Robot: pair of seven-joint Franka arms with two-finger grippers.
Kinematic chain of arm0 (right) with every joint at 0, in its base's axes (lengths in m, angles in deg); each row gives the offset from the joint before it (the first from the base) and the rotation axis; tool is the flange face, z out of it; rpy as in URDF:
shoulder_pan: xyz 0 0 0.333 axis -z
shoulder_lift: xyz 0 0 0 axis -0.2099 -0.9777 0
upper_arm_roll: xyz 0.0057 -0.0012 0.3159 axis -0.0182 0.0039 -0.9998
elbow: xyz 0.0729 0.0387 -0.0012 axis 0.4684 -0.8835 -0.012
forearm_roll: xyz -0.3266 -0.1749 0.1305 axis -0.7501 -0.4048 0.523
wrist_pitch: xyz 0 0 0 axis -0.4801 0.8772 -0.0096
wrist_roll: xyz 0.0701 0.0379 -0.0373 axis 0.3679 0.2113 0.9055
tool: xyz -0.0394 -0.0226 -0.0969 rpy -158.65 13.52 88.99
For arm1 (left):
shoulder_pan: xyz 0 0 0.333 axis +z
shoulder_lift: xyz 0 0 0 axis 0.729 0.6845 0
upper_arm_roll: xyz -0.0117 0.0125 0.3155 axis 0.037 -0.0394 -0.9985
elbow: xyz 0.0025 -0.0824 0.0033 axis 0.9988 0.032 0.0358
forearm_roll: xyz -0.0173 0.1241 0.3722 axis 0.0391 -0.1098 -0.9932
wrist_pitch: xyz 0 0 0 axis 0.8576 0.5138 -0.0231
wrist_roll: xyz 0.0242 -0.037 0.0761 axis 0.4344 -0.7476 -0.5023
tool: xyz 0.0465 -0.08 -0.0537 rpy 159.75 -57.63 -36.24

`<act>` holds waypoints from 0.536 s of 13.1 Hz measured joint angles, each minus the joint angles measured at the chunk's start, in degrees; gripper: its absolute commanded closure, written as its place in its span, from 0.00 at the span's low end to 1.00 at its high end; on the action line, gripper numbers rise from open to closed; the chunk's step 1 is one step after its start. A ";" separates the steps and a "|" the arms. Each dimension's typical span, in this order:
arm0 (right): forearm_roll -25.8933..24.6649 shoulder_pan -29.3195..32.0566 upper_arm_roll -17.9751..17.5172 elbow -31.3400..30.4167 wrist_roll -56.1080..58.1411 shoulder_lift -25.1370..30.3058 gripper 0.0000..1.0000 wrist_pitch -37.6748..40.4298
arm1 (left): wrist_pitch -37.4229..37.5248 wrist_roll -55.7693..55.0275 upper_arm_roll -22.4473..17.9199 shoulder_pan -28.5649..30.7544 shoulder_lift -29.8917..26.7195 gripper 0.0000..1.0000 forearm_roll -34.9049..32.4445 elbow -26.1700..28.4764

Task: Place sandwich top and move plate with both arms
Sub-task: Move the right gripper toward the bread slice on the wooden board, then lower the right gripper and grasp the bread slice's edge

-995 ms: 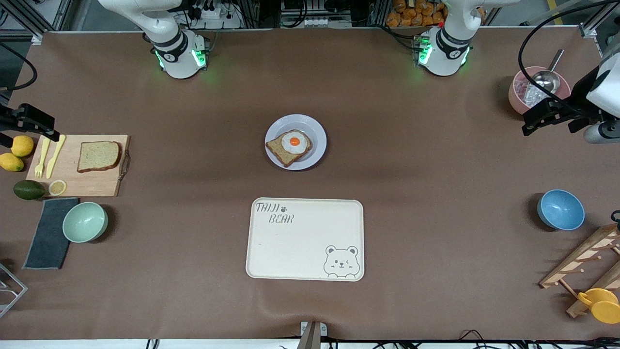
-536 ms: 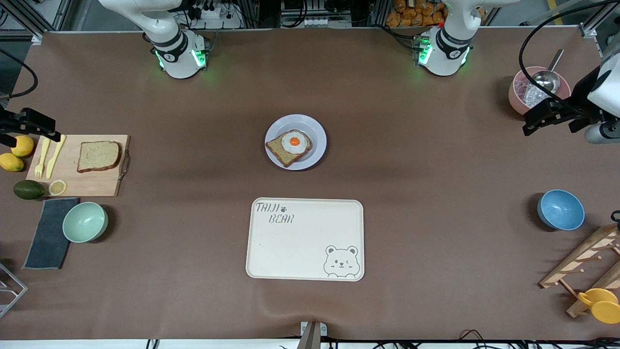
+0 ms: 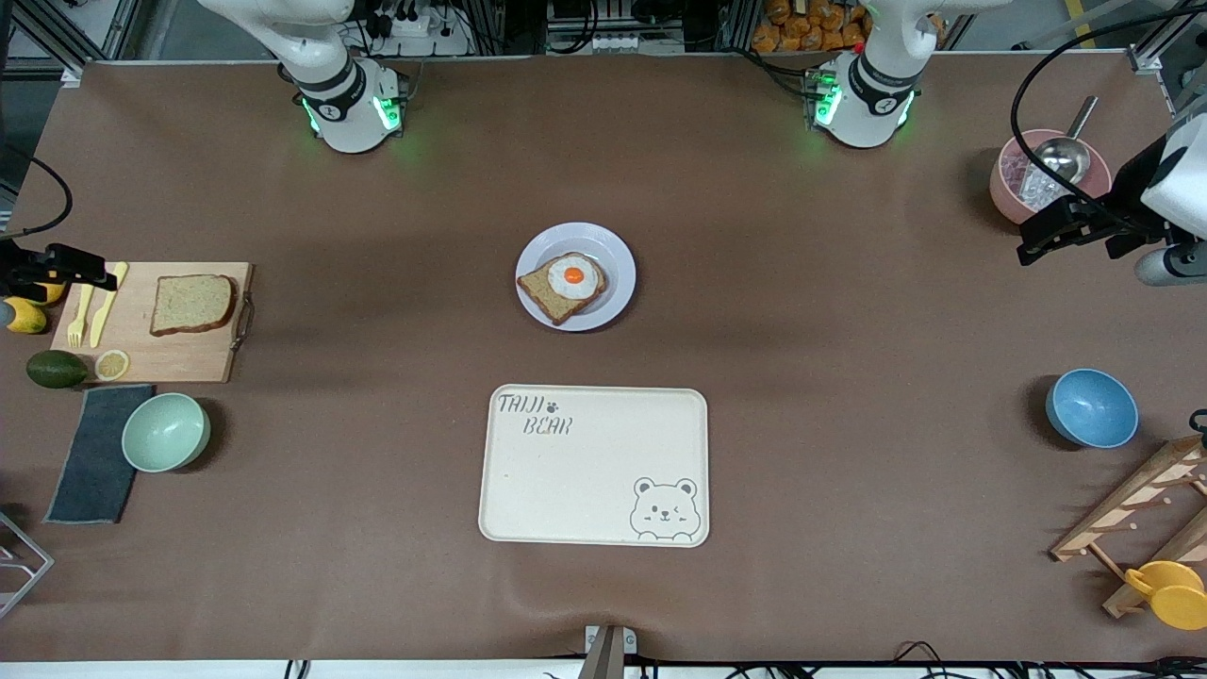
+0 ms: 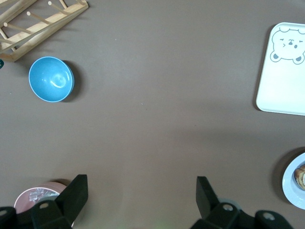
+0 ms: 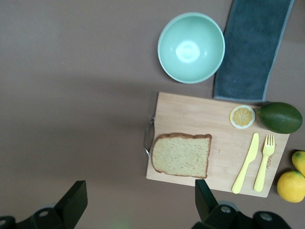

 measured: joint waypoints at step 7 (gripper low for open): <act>0.66 8.83 0.11 -1.61 10.64 -9.78 0.01 -7.31 | 0.12 -0.02 -0.06 0.05 0.27 0.00 0.00 0.01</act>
